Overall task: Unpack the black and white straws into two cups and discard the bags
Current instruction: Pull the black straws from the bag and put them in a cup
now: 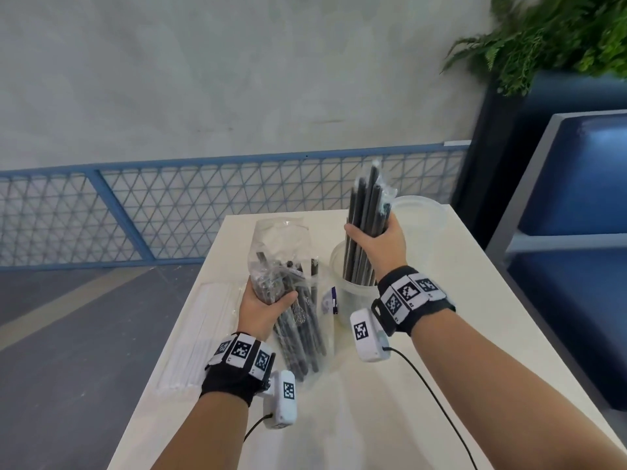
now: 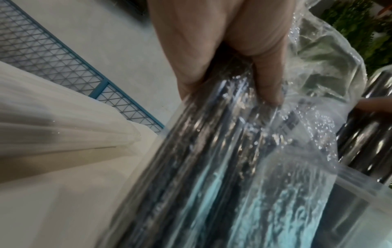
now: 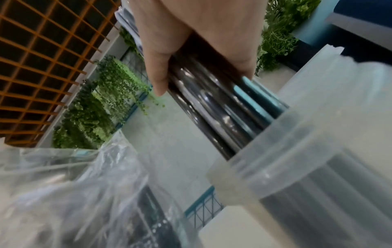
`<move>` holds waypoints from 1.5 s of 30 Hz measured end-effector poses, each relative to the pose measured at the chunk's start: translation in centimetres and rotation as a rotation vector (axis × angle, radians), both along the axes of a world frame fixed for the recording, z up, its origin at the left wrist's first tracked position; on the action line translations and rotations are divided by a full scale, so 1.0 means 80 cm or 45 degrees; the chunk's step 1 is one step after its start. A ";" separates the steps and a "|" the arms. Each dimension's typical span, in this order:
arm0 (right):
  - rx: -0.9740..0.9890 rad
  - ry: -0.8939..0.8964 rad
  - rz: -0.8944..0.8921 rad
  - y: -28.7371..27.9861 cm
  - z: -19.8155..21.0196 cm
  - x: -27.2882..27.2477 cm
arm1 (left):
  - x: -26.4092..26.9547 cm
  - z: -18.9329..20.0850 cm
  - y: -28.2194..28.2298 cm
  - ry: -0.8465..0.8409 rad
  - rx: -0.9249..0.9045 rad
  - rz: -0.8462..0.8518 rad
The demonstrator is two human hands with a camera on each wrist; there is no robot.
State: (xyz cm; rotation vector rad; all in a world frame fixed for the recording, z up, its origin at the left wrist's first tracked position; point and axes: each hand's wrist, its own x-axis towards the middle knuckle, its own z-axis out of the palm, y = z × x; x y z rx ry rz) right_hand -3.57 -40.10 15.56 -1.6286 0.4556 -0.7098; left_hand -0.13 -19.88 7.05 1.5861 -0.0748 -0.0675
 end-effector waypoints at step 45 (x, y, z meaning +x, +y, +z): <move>-1.129 0.263 0.775 0.077 -0.052 -0.025 | -0.010 0.012 0.030 0.026 0.034 -0.624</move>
